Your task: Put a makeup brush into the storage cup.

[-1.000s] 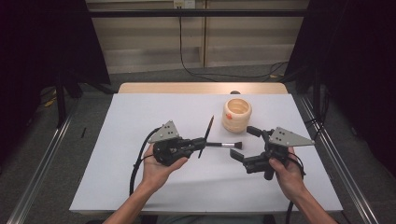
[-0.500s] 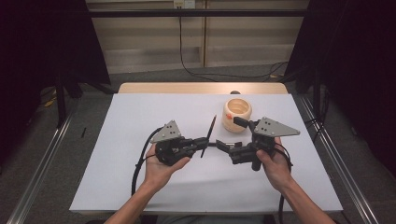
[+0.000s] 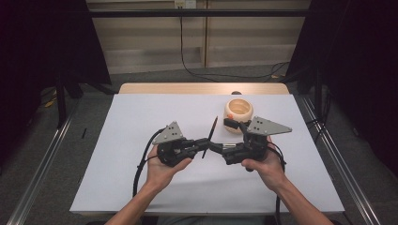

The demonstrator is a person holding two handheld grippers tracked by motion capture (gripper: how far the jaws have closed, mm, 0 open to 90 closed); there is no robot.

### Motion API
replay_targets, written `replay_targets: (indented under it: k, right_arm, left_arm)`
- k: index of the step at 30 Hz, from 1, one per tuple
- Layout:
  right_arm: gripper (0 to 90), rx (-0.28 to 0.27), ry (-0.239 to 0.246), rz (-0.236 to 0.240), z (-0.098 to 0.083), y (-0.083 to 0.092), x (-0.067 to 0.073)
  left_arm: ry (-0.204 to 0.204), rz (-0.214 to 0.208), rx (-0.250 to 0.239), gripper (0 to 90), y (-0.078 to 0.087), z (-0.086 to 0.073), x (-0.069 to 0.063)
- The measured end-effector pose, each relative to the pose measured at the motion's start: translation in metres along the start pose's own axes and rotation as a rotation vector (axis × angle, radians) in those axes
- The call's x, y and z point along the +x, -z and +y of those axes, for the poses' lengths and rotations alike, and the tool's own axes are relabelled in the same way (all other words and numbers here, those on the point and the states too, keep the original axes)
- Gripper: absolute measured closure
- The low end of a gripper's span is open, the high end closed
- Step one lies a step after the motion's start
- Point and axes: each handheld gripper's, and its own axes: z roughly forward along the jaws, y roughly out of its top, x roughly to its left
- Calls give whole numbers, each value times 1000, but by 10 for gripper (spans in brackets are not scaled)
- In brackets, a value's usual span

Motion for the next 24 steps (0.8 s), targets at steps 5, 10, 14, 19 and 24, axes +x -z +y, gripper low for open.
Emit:
replay_targets:
  k: [5,10,14,19,24]
  right_arm:
    - [137,7,-31,-12,-1,1,-4]
    - [240,-9,-45,1,0,3,-6]
    - [349,-13,-63,32,-1,2,-5]
    - [459,2,-88,58,-3,1,-8]
    - [573,-3,-100,60,-4,0,-10]
  left_arm:
    - [-7,-7,0,847,-1,-1,-1]
    - [-9,-8,0,846,-2,-1,-2]
    - [-10,-9,4,847,-3,-2,-3]
    - [-13,-10,9,847,-4,-2,-3]
    - [-16,-6,6,847,-5,-3,-5]
